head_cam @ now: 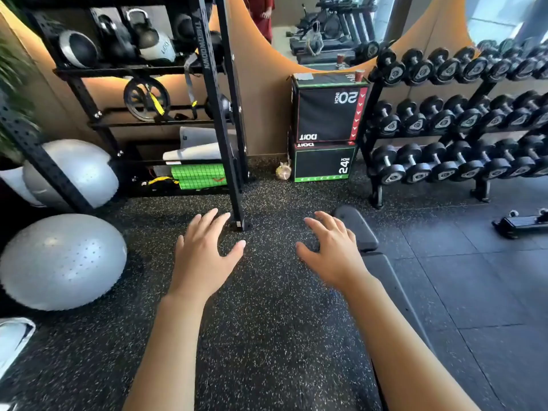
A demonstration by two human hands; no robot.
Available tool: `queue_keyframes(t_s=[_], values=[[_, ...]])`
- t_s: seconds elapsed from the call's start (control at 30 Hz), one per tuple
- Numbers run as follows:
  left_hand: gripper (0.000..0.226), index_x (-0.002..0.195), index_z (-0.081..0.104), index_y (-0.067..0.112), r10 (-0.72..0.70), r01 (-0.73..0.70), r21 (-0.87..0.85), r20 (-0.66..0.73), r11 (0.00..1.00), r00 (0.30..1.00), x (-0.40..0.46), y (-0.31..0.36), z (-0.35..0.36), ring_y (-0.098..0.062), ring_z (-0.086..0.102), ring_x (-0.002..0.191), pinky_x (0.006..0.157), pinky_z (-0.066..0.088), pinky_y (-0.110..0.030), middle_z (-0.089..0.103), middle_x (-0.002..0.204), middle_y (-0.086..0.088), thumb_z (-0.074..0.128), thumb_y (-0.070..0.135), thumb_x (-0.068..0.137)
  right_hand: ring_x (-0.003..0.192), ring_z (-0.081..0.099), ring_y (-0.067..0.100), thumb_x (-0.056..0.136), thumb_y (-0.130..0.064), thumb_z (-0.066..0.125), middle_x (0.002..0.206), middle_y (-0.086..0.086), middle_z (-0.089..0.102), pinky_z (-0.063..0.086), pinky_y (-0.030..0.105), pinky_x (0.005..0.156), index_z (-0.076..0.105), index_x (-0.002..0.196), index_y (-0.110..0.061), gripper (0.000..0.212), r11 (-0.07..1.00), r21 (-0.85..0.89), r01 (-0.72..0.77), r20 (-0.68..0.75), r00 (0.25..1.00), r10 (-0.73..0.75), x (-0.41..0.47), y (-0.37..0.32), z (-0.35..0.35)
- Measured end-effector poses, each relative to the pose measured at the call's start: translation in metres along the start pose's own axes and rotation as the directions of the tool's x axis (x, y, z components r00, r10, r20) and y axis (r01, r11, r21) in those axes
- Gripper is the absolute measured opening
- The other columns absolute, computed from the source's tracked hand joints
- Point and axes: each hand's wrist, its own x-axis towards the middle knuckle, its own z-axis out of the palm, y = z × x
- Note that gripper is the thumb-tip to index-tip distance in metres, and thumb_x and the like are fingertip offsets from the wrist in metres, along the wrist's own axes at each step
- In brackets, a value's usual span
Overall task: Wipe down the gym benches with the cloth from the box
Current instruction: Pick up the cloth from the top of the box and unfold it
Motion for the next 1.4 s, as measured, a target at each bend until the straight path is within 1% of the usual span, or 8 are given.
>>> queue_keyframes(t_s=[0.13, 0.27, 0.53, 0.7, 0.93, 1.07, 1.2, 1.4], values=[[0.070, 0.160, 0.036, 0.033, -0.018, 0.018, -0.016, -0.004, 1.000, 1.000, 0.044, 0.021, 0.005, -0.018, 0.015, 0.160, 0.126, 0.022, -0.063, 0.026, 0.171, 0.009, 0.054, 0.060, 0.099, 0.154, 0.018, 0.022, 0.094, -0.066, 0.046, 0.168, -0.002, 0.025, 0.022, 0.055, 0.122, 0.037, 0.157, -0.030, 0.074, 1.000, 0.015, -0.013, 0.018, 1.000, 0.013, 0.049, 0.026, -0.013], [0.069, 0.161, 0.035, 0.034, -0.020, 0.019, -0.001, -0.007, 1.000, 1.000, 0.083, 0.030, 0.012, -0.018, 0.016, 0.160, 0.127, 0.022, -0.061, 0.026, 0.171, 0.009, 0.055, 0.059, 0.099, 0.157, 0.010, 0.021, 0.092, -0.069, 0.045, 0.170, -0.006, 0.018, 0.018, 0.056, 0.124, 0.032, 0.160, -0.032, 0.078, 0.999, 0.037, 0.002, 0.033, 0.999, -0.004, 0.088, 0.038, -0.016], [0.070, 0.160, 0.035, 0.035, 0.039, -0.039, 0.006, -0.015, 0.999, 0.999, 0.166, 0.032, 0.025, -0.017, 0.017, 0.159, 0.127, 0.023, -0.060, 0.027, 0.171, 0.010, 0.052, 0.062, 0.098, 0.158, 0.009, 0.020, 0.092, -0.067, 0.049, 0.171, -0.007, 0.017, 0.018, 0.055, 0.124, 0.032, 0.158, -0.035, 0.076, 0.998, 0.060, -0.029, -0.018, 0.999, 0.030, 0.154, 0.054, -0.017], [0.071, 0.160, 0.034, 0.036, 0.060, -0.060, -0.020, 0.000, 0.998, 0.998, 0.228, 0.013, 0.038, -0.018, 0.016, 0.160, 0.126, 0.021, -0.062, 0.025, 0.171, 0.009, 0.050, 0.063, 0.097, 0.158, 0.007, 0.022, 0.093, -0.067, 0.051, 0.172, -0.005, 0.014, 0.016, 0.057, 0.124, 0.026, 0.161, -0.034, 0.079, 0.996, 0.046, -0.071, -0.005, 0.997, 0.071, 0.205, 0.051, -0.002], [0.071, 0.159, 0.035, 0.037, 0.095, -0.095, -0.032, -0.006, 0.995, 0.995, 0.335, -0.044, 0.039, -0.021, 0.017, 0.159, 0.126, 0.022, -0.062, 0.027, 0.170, 0.009, 0.049, 0.066, 0.096, 0.159, 0.006, 0.023, 0.091, -0.070, 0.045, 0.172, -0.008, 0.011, 0.017, 0.056, 0.125, 0.023, 0.161, -0.034, 0.082, 0.994, -0.002, -0.109, -0.016, 0.994, 0.109, 0.306, 0.022, 0.023], [0.069, 0.158, 0.037, 0.037, 0.127, -0.127, -0.049, 0.002, 0.991, 0.992, 0.395, -0.068, 0.036, -0.021, 0.019, 0.159, 0.125, 0.024, -0.062, 0.030, 0.169, 0.009, 0.052, 0.064, 0.096, 0.156, 0.009, 0.019, 0.091, -0.070, 0.045, 0.170, -0.008, 0.015, 0.020, 0.055, 0.123, 0.025, 0.160, -0.035, 0.080, 0.992, -0.023, -0.124, -0.058, 0.991, 0.123, 0.363, 0.002, 0.032], [0.067, 0.157, 0.039, 0.038, 0.165, -0.164, -0.056, 0.012, 0.985, 0.986, 0.444, -0.084, 0.039, -0.021, 0.021, 0.157, 0.125, 0.025, -0.062, 0.031, 0.169, 0.010, 0.053, 0.063, 0.097, 0.155, 0.014, 0.020, 0.090, -0.072, 0.045, 0.169, -0.007, 0.021, 0.024, 0.053, 0.122, 0.028, 0.159, -0.035, 0.080, 0.987, -0.041, -0.158, -0.108, 0.982, 0.153, 0.406, -0.009, 0.040], [0.065, 0.156, 0.042, 0.038, 0.175, -0.171, -0.073, 0.048, 0.982, 0.983, 0.496, -0.093, 0.056, -0.022, 0.022, 0.157, 0.125, 0.025, -0.061, 0.032, 0.169, 0.010, 0.054, 0.063, 0.097, 0.154, 0.015, 0.020, 0.088, -0.074, 0.043, 0.169, -0.005, 0.021, 0.025, 0.053, 0.121, 0.030, 0.158, -0.033, 0.082, 0.975, -0.072, -0.211, -0.099, 0.974, 0.203, 0.453, -0.007, 0.046]])
